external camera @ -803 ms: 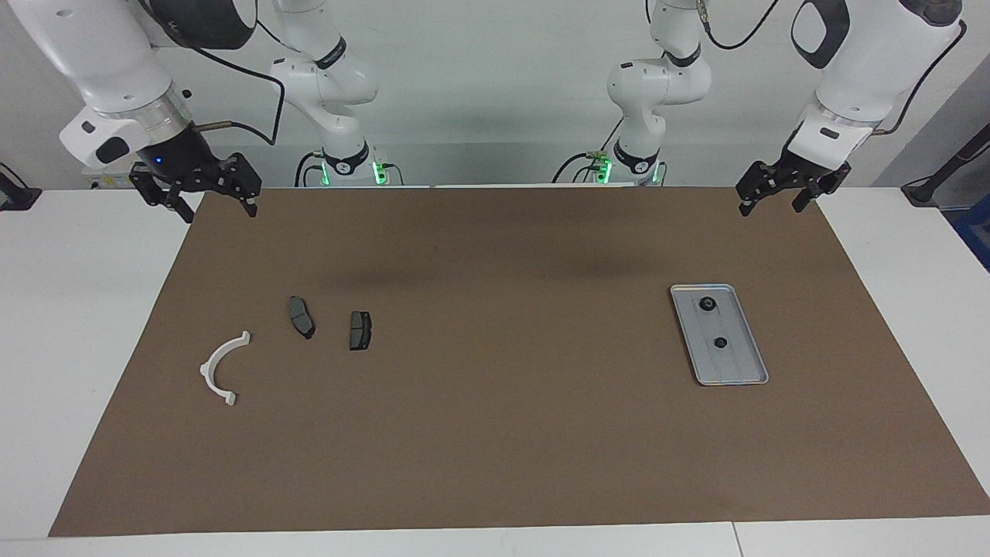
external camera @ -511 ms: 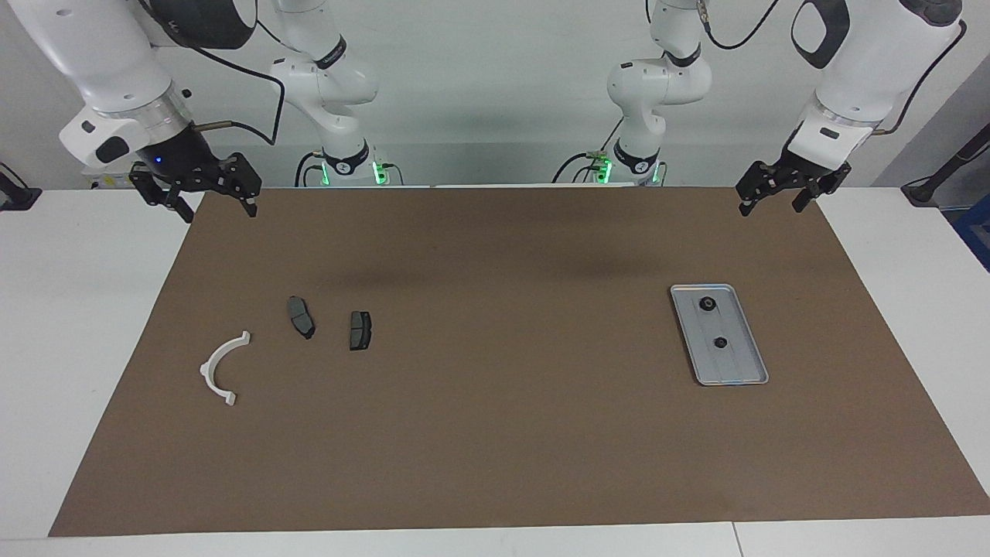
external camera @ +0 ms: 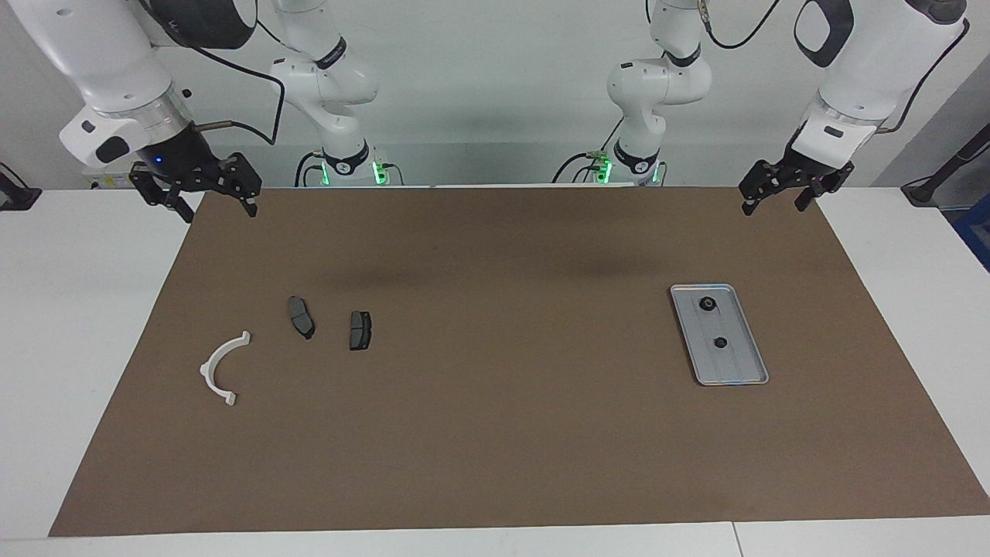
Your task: Place bearing gear from tray to pile
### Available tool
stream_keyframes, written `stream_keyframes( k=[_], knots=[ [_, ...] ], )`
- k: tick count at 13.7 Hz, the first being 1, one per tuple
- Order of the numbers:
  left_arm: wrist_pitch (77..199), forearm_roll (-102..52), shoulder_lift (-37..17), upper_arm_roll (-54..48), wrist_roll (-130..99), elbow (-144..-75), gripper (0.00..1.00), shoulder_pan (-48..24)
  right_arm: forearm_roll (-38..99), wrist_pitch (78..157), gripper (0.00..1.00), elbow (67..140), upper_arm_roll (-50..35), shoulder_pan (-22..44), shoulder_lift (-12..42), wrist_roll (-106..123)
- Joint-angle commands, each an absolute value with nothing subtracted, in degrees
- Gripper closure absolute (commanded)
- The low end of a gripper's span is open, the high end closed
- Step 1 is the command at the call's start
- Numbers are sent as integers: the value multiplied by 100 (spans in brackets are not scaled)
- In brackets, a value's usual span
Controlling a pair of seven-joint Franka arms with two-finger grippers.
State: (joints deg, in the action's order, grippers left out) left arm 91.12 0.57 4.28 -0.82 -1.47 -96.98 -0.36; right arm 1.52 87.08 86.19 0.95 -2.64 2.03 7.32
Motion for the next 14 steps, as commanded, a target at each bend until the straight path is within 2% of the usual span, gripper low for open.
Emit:
stream_keyframes(
  k=[1, 4, 7, 12, 14],
  knots=[
    [9157, 132, 598, -106, -211, -9913, 0, 0, 149, 8710, 0, 8561, 53, -299, 229, 659],
    [9622, 132, 676, -114, -115, -10307, 0, 0, 149, 8710, 0, 8561, 44, -299, 229, 668],
    [10396, 141, 826, -106, -114, -11186, 0, -9, 149, 8710, 0, 8561, 53, -299, 229, 668],
    [11362, 132, 441, -123, -35, -11864, 0, -18, 141, 8710, 0, 8561, 44, -299, 237, 659],
    [11854, 141, 317, -123, 157, -12311, 6, 9, 149, 8710, 0, 8561, 44, -290, 237, 650]
  ],
)
